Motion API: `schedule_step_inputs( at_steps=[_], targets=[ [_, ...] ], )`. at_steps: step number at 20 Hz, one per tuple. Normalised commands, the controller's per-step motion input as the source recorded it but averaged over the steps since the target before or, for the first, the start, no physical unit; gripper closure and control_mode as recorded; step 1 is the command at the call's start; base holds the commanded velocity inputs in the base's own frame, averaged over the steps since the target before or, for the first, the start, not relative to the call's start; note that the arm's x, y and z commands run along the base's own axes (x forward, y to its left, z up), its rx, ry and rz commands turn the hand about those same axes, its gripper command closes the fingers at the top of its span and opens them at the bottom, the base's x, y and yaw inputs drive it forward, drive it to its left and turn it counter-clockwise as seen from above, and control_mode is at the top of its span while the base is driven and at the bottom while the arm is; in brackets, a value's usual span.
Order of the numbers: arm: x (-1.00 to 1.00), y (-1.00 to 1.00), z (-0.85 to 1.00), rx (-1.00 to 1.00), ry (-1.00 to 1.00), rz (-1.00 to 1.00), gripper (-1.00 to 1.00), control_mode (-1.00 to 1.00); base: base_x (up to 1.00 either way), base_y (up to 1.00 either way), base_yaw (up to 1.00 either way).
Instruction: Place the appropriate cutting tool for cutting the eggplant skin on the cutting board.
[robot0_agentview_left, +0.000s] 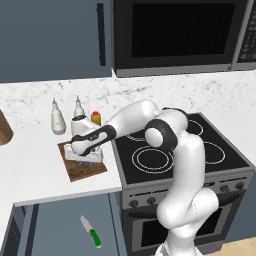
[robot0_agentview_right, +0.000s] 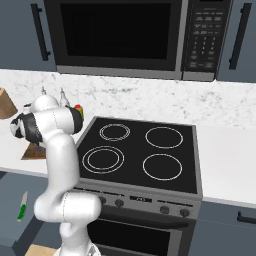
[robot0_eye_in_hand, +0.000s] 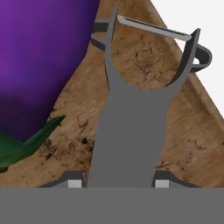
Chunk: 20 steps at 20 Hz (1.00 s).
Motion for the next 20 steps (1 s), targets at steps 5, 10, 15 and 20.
schedule_step_inputs(
  at_steps=[5,10,15,20],
  targets=[
    [-0.21,-0.12,0.0,0.0,0.0,0.0,-1.0,-1.0,0.0,0.0,0.0],
    [-0.43,-0.22,0.27,0.0,-0.01,0.0,-1.0,-1.0,0.0,0.0,0.0],
    [-0.65,-0.64,0.57,0.0,-0.06,0.01,-1.0,-1.0,0.0,0.0,0.0],
    [-0.97,-0.97,0.29,0.0,-0.16,0.16,-1.0,-1.0,0.0,0.0,0.0]
  ],
)
